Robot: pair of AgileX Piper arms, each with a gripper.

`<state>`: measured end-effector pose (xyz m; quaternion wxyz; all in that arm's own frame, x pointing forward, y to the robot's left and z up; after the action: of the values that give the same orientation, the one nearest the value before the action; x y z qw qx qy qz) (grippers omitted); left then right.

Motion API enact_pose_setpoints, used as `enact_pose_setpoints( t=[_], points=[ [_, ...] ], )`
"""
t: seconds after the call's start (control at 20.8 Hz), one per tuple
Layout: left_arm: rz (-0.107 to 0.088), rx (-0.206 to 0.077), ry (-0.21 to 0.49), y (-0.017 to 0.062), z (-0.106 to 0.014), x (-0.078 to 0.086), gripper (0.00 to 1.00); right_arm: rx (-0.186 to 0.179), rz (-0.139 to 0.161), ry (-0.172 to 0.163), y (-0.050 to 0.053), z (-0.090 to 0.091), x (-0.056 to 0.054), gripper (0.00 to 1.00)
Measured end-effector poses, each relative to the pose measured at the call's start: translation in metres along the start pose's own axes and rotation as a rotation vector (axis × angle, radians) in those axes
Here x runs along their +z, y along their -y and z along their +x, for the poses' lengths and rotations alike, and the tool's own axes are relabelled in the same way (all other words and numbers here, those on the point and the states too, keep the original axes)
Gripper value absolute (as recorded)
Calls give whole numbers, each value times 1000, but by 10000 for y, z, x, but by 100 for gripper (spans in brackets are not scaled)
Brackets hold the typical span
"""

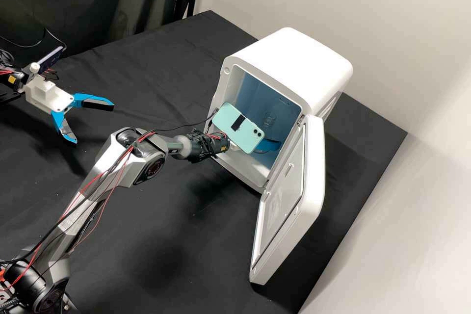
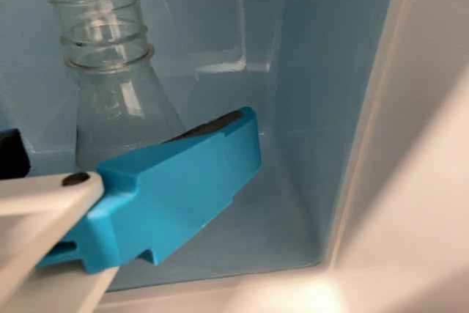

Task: Place the flask in the incubator

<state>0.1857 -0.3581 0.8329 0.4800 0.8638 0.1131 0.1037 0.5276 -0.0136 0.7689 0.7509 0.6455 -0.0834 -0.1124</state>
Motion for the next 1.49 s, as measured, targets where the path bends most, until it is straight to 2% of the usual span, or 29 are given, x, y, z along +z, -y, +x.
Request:
enact_pose_setpoints(
  t=[0.43,1.01,1.15,1.25,1.3,1.34,1.49],
  points=[
    [0,0,0,0,0,0,100,-4,6,4,14,-5,13,100],
    [0,6,-9,-11,-6,-19,100,-17,-2,10,53,-20,44,100],
    [10,42,-29,-85,-44,-84,100,-20,-4,12,65,-25,55,100],
    [8,75,-46,-152,-83,-135,100,-20,-6,11,65,-25,54,100],
    [3,86,-59,-172,-96,-159,100,-23,-7,13,73,-28,61,100],
    [6,96,-65,-190,-106,-170,100,-28,-6,15,90,-34,65,100],
    [11,100,-63,-201,-114,-174,100,-27,11,15,125,-52,74,100]
  ],
)
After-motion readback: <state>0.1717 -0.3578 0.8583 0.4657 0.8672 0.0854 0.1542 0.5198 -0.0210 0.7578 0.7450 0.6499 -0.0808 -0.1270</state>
